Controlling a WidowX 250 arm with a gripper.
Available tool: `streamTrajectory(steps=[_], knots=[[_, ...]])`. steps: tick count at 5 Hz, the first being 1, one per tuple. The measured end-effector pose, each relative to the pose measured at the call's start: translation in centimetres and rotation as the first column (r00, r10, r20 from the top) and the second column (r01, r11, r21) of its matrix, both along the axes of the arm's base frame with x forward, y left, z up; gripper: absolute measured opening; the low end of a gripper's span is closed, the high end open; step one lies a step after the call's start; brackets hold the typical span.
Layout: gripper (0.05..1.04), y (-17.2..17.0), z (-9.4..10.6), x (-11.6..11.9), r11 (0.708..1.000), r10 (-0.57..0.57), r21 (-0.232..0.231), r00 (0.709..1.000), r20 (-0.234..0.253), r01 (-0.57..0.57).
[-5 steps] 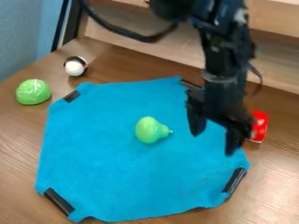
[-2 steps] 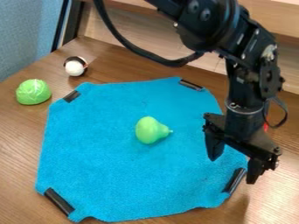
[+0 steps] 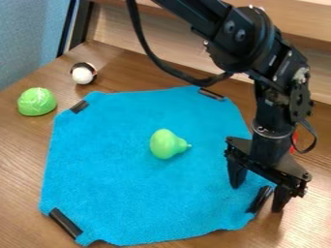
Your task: Fold the cloth from right to left
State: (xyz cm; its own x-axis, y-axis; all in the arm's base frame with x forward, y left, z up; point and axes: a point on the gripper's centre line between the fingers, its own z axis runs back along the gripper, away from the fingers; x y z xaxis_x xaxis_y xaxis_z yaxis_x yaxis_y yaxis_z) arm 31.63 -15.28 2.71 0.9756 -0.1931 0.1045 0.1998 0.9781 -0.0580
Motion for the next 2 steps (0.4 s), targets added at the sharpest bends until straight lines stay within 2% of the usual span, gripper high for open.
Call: streamTrajectory(steps=[2], knots=[[0.384,-0.24,-0.36,0.61,1.0,0.031,0.002,1.0,0.0,-0.031]])
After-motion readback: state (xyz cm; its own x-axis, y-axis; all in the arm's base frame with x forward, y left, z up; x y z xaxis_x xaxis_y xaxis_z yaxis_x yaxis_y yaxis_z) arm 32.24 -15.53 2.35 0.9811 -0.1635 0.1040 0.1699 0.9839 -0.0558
